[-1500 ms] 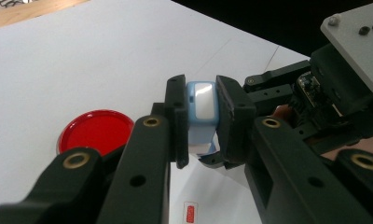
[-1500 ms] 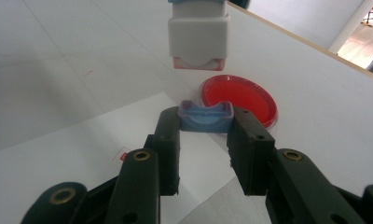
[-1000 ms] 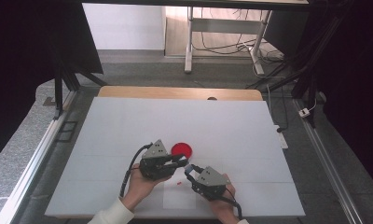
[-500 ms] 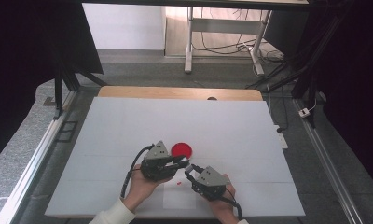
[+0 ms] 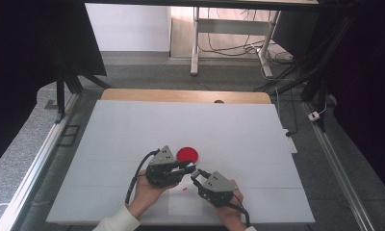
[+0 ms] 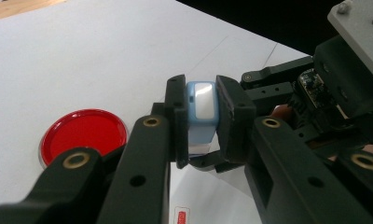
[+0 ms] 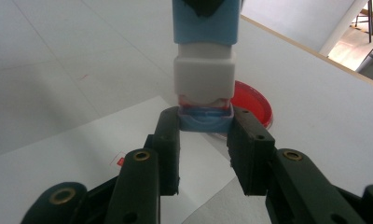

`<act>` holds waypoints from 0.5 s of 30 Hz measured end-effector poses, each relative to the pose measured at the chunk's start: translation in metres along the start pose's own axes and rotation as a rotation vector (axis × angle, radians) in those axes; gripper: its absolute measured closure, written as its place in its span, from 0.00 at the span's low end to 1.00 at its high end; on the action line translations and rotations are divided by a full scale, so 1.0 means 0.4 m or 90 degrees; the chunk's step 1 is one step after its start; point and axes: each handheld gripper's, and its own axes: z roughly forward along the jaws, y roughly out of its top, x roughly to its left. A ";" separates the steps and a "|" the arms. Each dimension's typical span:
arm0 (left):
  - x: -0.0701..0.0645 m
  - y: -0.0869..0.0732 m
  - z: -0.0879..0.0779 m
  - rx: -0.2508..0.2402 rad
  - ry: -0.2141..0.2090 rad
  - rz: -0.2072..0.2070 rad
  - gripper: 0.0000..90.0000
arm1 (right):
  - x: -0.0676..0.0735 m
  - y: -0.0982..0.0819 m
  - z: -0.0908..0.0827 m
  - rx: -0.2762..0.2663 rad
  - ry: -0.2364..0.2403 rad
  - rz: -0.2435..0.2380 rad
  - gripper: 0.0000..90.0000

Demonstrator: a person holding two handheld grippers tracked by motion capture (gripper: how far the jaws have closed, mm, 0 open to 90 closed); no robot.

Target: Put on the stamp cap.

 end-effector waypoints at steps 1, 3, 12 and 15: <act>0.000 0.000 0.001 0.000 0.000 0.000 0.84 | 0.000 0.000 0.000 0.000 0.001 -0.001 0.72; -0.001 -0.001 0.002 0.000 0.001 -0.001 0.84 | 0.001 0.000 0.000 -0.001 -0.001 -0.002 0.72; -0.002 -0.003 0.006 0.000 0.002 0.000 0.84 | 0.003 0.000 -0.002 -0.009 -0.010 -0.001 0.72; -0.002 -0.004 0.007 0.000 0.002 -0.002 0.84 | 0.004 0.000 -0.002 -0.009 -0.011 -0.001 0.72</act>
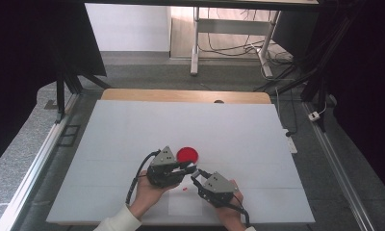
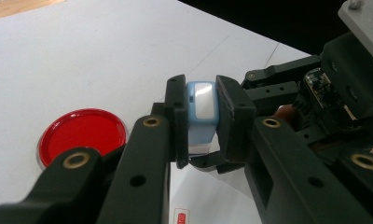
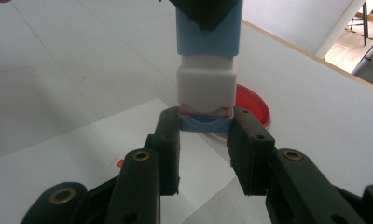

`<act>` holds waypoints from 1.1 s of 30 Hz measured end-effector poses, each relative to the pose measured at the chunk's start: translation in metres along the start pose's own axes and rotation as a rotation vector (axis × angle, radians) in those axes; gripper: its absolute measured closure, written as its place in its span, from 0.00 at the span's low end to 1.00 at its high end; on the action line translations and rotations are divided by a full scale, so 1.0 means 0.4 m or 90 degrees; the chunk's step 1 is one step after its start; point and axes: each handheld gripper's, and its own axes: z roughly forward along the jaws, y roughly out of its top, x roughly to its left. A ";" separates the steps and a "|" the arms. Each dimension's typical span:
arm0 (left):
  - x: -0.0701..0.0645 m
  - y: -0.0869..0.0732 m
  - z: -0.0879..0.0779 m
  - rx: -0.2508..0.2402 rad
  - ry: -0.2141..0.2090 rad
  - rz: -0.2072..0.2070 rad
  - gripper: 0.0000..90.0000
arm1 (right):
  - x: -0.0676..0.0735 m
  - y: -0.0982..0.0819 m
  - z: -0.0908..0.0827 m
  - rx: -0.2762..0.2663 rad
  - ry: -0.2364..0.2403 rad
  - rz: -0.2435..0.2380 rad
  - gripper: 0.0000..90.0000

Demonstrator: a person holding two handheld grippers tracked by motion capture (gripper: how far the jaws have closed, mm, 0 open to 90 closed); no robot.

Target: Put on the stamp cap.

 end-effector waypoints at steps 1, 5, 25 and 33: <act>0.000 0.000 0.000 0.000 0.000 0.000 0.84 | 0.001 0.000 0.000 0.000 0.000 0.004 0.72; 0.000 -0.001 0.001 -0.001 0.001 0.000 0.84 | 0.002 0.000 0.001 -0.002 0.000 0.004 0.72; -0.002 -0.004 0.005 0.000 0.010 -0.003 0.84 | 0.001 -0.001 -0.001 -0.001 -0.013 0.005 0.72; 0.002 -0.005 0.004 -0.005 0.001 -0.015 0.84 | 0.002 0.000 -0.004 -0.005 -0.020 0.002 0.72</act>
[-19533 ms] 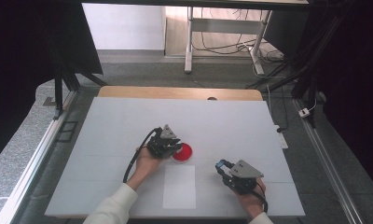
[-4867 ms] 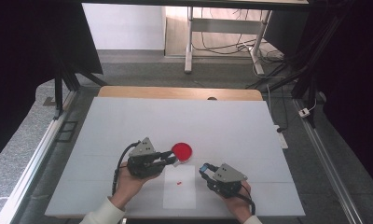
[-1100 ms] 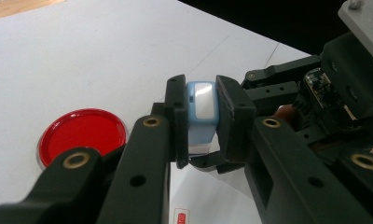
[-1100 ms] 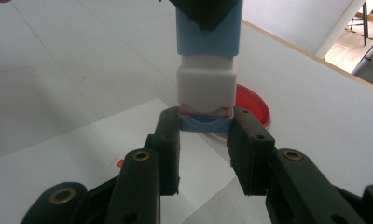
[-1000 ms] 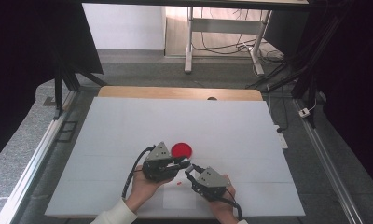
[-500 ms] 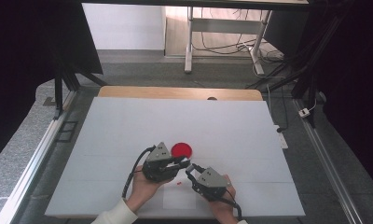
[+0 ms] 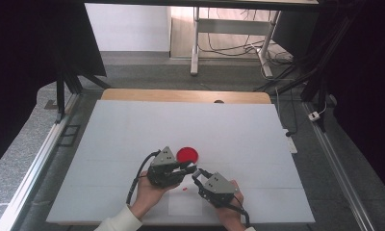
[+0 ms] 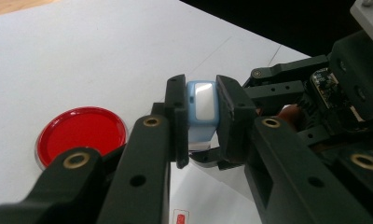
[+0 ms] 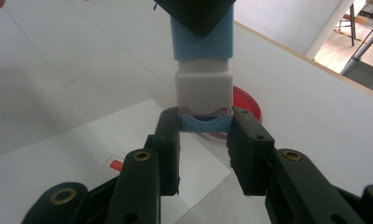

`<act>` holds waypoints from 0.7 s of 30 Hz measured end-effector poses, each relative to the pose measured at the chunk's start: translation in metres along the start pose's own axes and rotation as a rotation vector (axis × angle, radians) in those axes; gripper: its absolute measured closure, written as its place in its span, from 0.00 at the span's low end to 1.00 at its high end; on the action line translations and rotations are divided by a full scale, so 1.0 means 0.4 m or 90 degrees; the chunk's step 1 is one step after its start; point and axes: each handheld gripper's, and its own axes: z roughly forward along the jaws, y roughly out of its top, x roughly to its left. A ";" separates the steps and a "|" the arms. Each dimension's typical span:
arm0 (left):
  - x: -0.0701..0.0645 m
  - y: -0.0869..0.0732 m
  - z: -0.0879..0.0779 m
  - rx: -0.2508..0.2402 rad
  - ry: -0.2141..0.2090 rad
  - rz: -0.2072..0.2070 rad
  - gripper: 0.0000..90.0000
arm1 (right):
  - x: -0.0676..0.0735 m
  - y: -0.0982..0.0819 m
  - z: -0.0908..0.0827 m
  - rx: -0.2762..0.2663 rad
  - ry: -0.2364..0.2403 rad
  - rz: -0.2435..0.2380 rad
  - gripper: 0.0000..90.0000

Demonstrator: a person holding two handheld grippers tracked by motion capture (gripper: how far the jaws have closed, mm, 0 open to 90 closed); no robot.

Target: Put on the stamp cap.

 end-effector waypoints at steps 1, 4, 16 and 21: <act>0.002 0.000 0.000 -0.001 -0.002 -0.003 0.84 | 0.000 0.000 0.000 -0.001 0.000 0.000 0.72; 0.005 0.000 -0.002 -0.003 -0.008 -0.011 0.84 | -0.001 0.000 -0.002 -0.002 -0.001 -0.002 0.72; 0.007 0.000 -0.004 -0.003 -0.013 -0.015 0.84 | -0.001 -0.002 -0.003 -0.007 0.000 -0.013 0.72; 0.005 0.000 -0.004 -0.001 -0.014 -0.017 0.84 | -0.001 -0.003 -0.004 -0.008 -0.002 -0.015 0.72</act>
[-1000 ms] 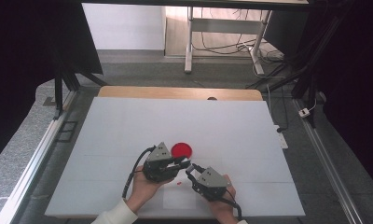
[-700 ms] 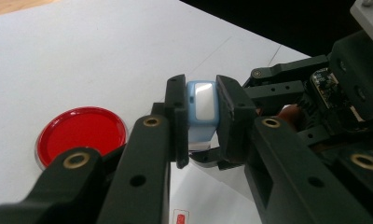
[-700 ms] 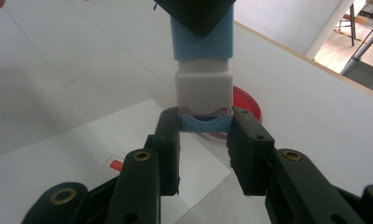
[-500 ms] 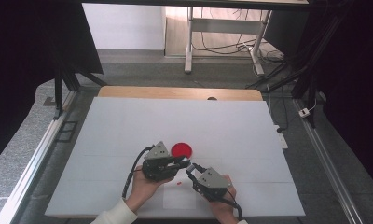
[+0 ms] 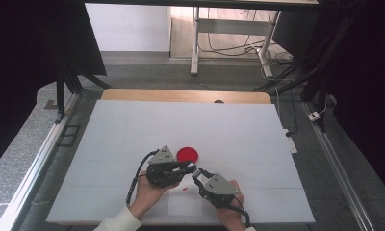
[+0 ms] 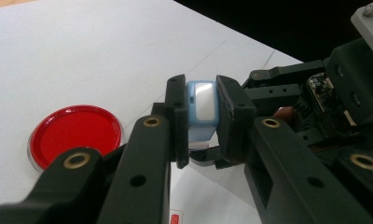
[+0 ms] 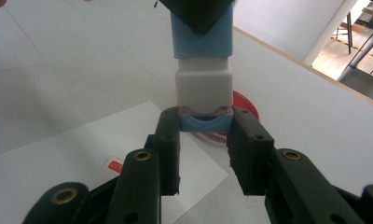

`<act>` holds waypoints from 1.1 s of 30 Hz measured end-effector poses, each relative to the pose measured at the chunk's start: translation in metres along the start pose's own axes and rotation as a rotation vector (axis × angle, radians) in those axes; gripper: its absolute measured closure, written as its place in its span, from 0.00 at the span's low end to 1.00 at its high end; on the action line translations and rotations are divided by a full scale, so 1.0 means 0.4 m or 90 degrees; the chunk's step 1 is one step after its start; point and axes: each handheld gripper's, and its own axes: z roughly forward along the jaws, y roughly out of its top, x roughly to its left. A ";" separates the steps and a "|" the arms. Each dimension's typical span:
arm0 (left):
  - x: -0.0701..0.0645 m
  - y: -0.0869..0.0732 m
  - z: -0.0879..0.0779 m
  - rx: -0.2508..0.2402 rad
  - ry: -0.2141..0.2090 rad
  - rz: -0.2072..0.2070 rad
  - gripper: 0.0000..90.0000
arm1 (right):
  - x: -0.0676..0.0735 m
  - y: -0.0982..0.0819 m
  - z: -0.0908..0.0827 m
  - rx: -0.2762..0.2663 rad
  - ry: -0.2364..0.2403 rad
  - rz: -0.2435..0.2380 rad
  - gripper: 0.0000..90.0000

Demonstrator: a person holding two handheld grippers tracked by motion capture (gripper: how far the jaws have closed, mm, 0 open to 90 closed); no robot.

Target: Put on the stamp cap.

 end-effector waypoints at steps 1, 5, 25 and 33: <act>0.000 0.000 0.000 0.001 0.000 0.000 0.84 | 0.000 0.000 0.000 0.000 0.001 0.000 0.72; 0.000 0.000 0.001 0.001 -0.001 -0.002 0.84 | 0.001 -0.001 0.000 -0.001 -0.003 -0.002 0.72; 0.013 -0.006 0.005 0.006 -0.021 -0.028 0.84 | 0.004 -0.001 -0.003 -0.001 -0.009 -0.035 0.73; 0.020 -0.009 0.005 0.007 -0.031 -0.042 0.84 | 0.004 -0.001 -0.003 -0.005 -0.003 -0.048 0.73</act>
